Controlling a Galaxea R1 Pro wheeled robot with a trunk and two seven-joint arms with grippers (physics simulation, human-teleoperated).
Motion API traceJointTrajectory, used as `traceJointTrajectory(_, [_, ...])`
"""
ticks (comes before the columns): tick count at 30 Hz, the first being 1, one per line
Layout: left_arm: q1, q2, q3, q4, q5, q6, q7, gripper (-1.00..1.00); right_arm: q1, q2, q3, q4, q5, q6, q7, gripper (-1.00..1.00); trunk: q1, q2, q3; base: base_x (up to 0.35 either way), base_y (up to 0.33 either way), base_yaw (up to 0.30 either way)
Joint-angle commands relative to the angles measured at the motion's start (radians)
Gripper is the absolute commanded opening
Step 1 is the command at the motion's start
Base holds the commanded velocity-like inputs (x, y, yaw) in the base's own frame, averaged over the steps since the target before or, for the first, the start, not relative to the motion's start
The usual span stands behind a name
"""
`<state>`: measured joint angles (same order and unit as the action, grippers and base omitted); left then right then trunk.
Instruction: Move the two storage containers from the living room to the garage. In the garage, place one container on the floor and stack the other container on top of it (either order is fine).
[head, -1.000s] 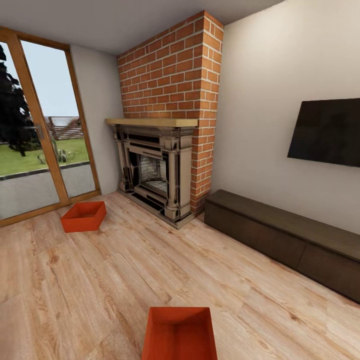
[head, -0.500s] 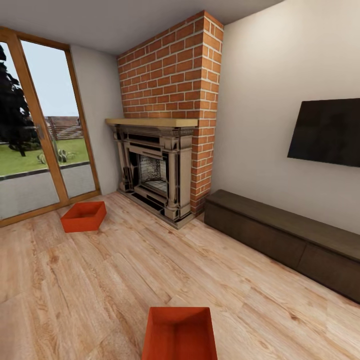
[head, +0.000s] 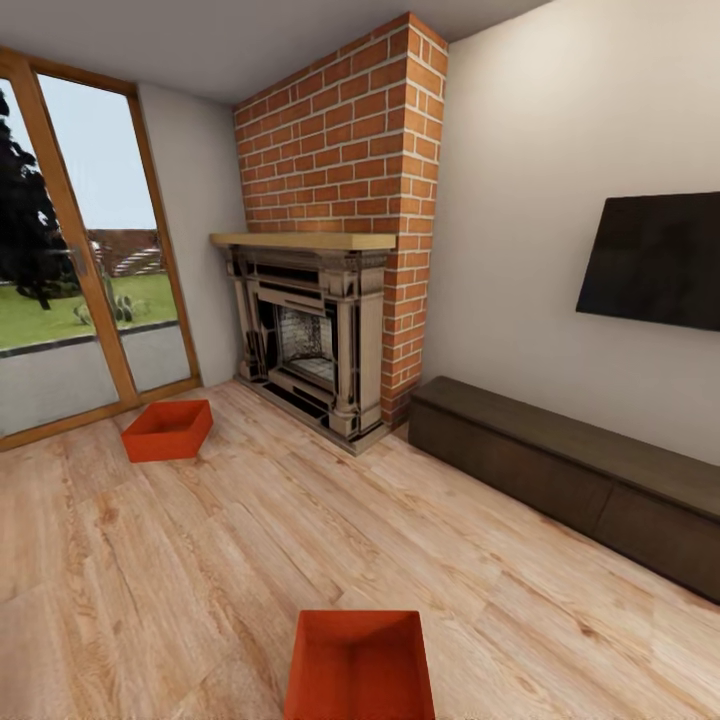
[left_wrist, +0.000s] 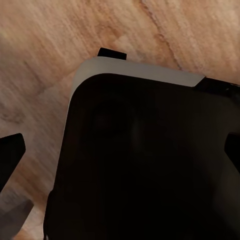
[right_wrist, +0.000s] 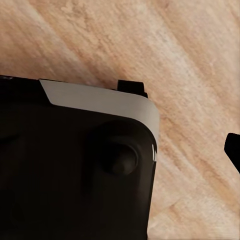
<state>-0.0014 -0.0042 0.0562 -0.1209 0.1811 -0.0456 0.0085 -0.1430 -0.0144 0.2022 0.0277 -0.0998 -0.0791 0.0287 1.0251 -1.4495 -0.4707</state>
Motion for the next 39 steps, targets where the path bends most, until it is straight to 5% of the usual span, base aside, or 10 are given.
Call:
traceJointTrajectory(1, [0.0, 0.0, 0.005, 0.0, 0.001, -0.002, 0.001, 1.0, -0.001, 0.0, 0.008, 0.003, -0.01, -0.006, 0.003, 1.0, 0.0, -0.001, -0.002, 0.0, 0.0, 0.0])
traceJointTrajectory(39, [0.0, 0.0, 0.005, 0.0, 0.0, -0.002, 0.001, 1.0, -0.001, -0.002, 0.016, 0.003, -0.006, 0.003, 0.007, 1.0, 0.0, -0.001, -0.063, 0.0, 0.0, 0.0])
